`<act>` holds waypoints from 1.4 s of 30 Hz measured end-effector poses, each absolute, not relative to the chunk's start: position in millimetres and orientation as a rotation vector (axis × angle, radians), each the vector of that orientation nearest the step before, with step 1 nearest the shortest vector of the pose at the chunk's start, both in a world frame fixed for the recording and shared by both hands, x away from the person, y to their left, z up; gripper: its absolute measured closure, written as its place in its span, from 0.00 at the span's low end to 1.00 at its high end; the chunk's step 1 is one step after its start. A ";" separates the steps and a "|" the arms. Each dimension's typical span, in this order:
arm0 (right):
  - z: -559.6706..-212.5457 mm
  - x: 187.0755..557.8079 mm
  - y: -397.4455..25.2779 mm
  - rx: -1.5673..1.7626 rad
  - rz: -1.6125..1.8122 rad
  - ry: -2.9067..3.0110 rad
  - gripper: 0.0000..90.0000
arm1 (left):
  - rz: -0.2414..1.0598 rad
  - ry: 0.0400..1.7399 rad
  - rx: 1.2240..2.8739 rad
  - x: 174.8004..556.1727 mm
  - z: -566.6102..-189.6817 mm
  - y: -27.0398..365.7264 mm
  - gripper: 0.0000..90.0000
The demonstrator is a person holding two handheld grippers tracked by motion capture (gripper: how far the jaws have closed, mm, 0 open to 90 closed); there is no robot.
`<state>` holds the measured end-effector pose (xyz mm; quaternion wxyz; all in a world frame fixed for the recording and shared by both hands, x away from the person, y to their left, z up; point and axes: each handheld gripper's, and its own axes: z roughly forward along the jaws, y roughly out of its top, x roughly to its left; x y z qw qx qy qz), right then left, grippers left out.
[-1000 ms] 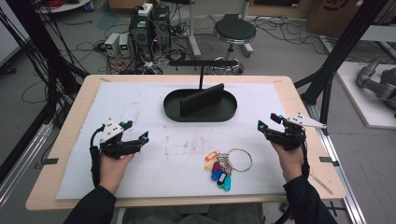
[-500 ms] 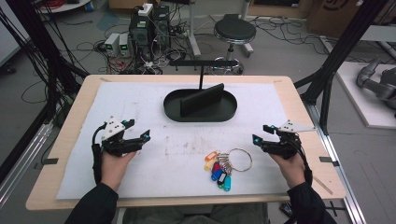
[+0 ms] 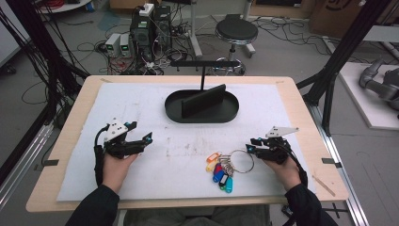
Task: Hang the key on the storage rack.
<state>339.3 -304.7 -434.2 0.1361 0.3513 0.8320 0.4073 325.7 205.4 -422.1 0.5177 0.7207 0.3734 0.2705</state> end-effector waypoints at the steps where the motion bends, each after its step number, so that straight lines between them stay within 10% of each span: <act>1: -435.2 339.6 -304.3 1.018 1.176 2.421 0.73 | 0.648 0.897 1.731 325.4 -422.3 205.7 0.27; 19: -448.4 339.2 -289.0 0.930 1.011 2.521 0.97 | 0.646 0.897 1.743 325.2 -424.3 202.6 0.27; 42: -423.9 332.2 -297.1 0.958 1.281 2.293 0.97 | 0.650 0.900 1.737 324.5 -424.9 201.6 0.27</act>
